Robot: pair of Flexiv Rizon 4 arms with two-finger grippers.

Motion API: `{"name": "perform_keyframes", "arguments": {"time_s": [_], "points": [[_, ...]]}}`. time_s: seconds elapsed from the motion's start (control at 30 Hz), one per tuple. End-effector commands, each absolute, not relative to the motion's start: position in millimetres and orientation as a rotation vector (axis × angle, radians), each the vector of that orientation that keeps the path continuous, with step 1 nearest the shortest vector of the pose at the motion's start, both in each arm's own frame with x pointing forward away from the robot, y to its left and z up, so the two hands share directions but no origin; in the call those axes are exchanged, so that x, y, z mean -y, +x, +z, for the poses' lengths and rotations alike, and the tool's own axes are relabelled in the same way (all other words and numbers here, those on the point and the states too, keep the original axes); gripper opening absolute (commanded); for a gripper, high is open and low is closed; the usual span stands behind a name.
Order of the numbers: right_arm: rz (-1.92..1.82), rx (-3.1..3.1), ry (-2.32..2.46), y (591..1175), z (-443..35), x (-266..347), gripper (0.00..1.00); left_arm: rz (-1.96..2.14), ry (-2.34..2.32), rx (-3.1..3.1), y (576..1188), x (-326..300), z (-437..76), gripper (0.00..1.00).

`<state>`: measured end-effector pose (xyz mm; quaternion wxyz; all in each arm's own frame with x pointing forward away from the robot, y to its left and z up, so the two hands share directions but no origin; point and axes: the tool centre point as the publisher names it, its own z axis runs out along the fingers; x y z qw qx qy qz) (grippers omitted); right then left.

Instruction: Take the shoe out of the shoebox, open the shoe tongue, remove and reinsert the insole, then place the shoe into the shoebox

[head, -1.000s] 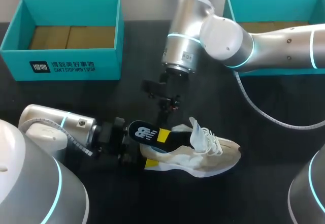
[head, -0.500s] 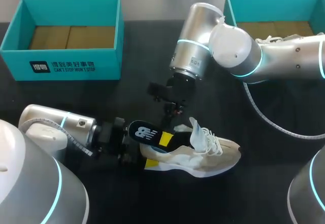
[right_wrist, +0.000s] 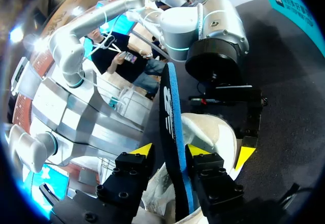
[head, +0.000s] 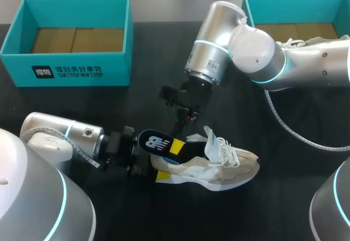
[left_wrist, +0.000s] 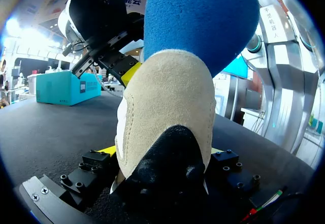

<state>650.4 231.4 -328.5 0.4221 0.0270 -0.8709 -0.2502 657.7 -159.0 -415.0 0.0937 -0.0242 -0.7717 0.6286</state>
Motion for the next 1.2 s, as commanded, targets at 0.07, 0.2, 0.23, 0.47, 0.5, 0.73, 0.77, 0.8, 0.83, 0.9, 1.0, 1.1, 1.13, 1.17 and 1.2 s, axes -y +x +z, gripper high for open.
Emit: {"name": "perform_keyframes", "arguments": {"time_s": [0.07, 0.2, 0.23, 0.47, 0.5, 0.73, 0.77, 0.8, 0.83, 0.9, 1.0, 1.1, 1.13, 1.17, 1.2], "points": [[-0.624, 2.182, 0.064, 651, -327, -233, 0.26, 1.864, -0.072, 2.291, 658, 159, -415, 0.00], [-0.620, 2.182, 0.064, 652, -327, -234, 0.00, 1.864, -0.072, 2.291, 658, 159, -415, 0.00], [-0.621, 2.183, 0.062, 652, -327, -234, 0.00, 1.864, -0.072, 2.291, 658, 159, -415, 0.00], [-0.676, 2.225, 0.072, 651, -317, -237, 0.00, 1.864, -0.072, 2.291, 658, 159, -415, 0.00], [-0.683, 2.232, 0.077, 652, -314, -237, 0.00, 1.864, -0.072, 2.291, 658, 159, -415, 0.00], [-0.796, 2.257, 0.091, 653, -292, -245, 0.00, 1.864, -0.072, 2.291, 658, 159, -415, 0.00], [-0.832, 2.256, 0.088, 654, -288, -246, 0.00, 1.864, -0.072, 2.291, 658, 159, -415, 0.00], [-0.871, 2.255, 0.093, 655, -283, -248, 0.00, 1.864, -0.072, 2.291, 658, 159, -415, 0.00], [-0.901, 2.260, 0.109, 655, -276, -251, 0.00, 1.864, -0.072, 2.291, 658, 159, -415, 0.00], [-0.901, 2.260, 0.109, 655, -276, -251, 0.00, 1.864, -0.072, 2.291, 658, 159, -415, 0.00], [-0.901, 2.260, 0.109, 655, -276, -251, 0.00, 1.864, -0.072, 2.291, 658, 159, -415, 0.00], [-0.901, 2.260, 0.109, 655, -276, -251, 0.00, 1.864, -0.072, 2.291, 658, 159, -415, 0.00], [-0.901, 2.260, 0.109, 655, -276, -251, 0.00, 1.864, -0.072, 2.291, 658, 159, -415, 0.00], [-0.901, 2.260, 0.109, 655, -276, -251, 0.00, 1.864, -0.072, 2.291, 658, 159, -415, 0.00], [-0.901, 2.260, 0.109, 655, -276, -251, 0.00, 1.864, -0.072, 2.291, 658, 159, -415, 0.00]]}}
